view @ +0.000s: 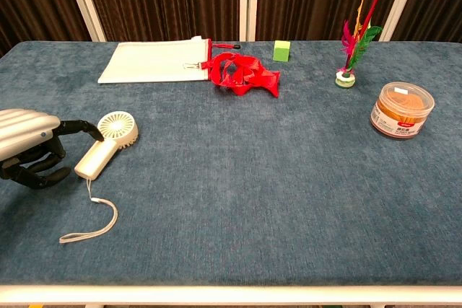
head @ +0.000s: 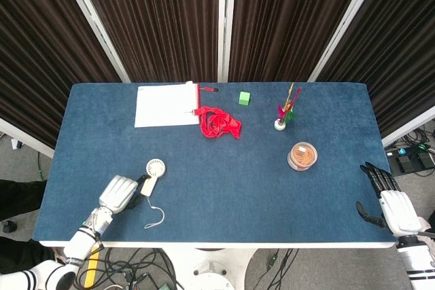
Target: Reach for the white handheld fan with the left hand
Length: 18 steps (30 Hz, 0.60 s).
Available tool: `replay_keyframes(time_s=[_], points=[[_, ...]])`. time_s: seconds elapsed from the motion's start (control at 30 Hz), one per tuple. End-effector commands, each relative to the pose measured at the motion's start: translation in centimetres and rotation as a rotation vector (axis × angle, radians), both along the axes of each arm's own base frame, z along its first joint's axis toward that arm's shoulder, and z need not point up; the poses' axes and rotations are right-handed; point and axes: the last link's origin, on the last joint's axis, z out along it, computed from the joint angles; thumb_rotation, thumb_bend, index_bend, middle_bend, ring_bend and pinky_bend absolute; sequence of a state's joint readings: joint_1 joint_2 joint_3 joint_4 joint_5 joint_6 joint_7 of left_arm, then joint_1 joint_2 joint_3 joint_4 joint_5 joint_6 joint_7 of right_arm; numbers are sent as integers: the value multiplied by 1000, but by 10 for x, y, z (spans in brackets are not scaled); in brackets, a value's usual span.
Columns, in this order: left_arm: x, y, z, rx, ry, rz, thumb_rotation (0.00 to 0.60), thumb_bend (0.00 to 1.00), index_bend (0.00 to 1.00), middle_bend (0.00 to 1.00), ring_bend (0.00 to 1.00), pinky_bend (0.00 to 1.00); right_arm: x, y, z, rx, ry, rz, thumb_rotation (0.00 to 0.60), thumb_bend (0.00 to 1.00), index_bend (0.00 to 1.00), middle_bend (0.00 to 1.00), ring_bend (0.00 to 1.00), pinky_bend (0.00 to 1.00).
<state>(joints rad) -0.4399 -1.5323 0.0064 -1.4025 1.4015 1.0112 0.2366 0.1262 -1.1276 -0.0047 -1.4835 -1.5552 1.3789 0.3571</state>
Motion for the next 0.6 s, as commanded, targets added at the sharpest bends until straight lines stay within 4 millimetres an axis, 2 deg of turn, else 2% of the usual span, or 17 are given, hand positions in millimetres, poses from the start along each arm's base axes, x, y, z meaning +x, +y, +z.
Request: replay_keyframes(time_s=[0.03, 0.3, 0.47, 0.6], points=[[0, -1, -2, -8, 4, 2, 600, 454, 209, 856, 861, 892, -1, 0, 0, 1, 0, -2, 600, 331, 0, 0, 0, 0], [3, 2, 6, 39, -16, -8, 600, 454, 215, 854, 858, 886, -1, 0, 2, -9, -4, -1, 600, 332, 0, 0, 0, 0], [8, 8, 30, 147, -73, -34, 600, 434, 206, 828, 832, 860, 0, 0, 2, -11, -9, 5, 600, 332, 0, 0, 0, 0], [0, 8, 52, 235, -68, -15, 600, 419, 205, 806, 816, 841, 1, 0, 4, -14, -12, 9, 600, 331, 0, 0, 0, 0]])
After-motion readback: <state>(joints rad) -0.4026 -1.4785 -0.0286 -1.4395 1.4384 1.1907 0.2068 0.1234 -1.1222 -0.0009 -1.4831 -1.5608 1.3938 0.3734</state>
